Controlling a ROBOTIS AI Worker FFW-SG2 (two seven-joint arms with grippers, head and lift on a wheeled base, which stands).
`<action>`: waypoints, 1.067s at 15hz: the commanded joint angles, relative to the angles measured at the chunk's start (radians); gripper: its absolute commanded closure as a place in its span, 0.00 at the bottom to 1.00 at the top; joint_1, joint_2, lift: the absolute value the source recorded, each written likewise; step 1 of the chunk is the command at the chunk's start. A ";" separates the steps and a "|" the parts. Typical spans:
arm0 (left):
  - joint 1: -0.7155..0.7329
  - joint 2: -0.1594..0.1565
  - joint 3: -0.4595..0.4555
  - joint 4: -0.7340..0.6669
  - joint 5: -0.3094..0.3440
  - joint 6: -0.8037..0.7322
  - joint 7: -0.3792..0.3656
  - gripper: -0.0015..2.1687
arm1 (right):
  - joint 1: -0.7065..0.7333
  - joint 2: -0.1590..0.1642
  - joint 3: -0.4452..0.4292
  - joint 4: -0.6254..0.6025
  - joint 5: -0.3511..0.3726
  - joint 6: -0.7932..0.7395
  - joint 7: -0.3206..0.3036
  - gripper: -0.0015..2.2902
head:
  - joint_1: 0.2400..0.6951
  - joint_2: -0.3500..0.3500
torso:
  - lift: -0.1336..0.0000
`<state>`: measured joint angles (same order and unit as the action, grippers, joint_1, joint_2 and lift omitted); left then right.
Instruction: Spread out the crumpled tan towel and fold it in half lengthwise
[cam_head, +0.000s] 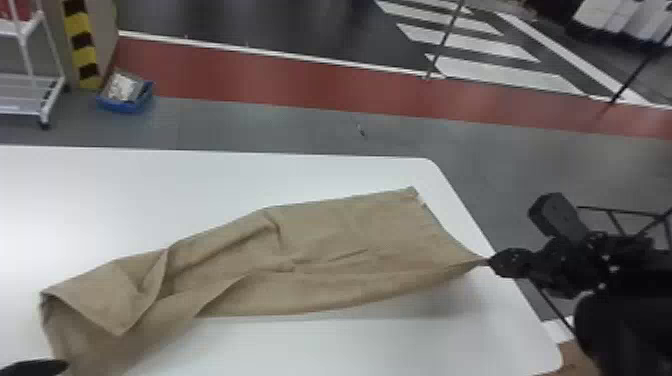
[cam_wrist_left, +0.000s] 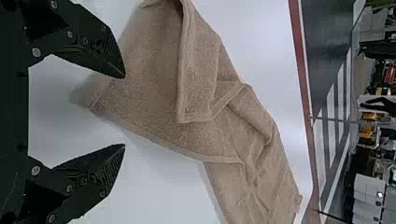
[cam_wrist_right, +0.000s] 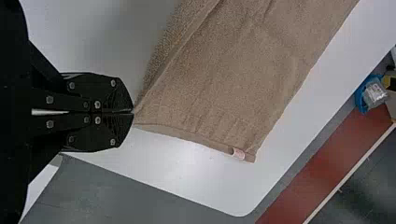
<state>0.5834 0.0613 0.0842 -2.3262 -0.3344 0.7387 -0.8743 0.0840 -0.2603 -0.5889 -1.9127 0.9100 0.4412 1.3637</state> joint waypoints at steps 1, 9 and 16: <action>0.010 -0.011 -0.008 -0.005 -0.008 -0.003 0.000 0.21 | -0.003 -0.010 0.003 0.004 -0.005 -0.006 0.003 0.52 | 1.00 0.00 | 0.07; 0.001 -0.014 -0.058 0.027 -0.044 -0.058 0.011 0.21 | 0.002 -0.003 0.000 -0.002 -0.014 -0.012 0.003 0.52 | 1.00 0.00 | 0.07; -0.027 -0.003 -0.043 0.050 -0.072 -0.055 -0.035 0.31 | -0.001 0.013 0.017 -0.032 0.004 0.018 0.003 0.52 | 1.00 0.00 | 0.07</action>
<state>0.5575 0.0566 0.0338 -2.2787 -0.4070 0.6822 -0.9067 0.0903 -0.2474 -0.5798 -1.9448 0.9109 0.4530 1.3637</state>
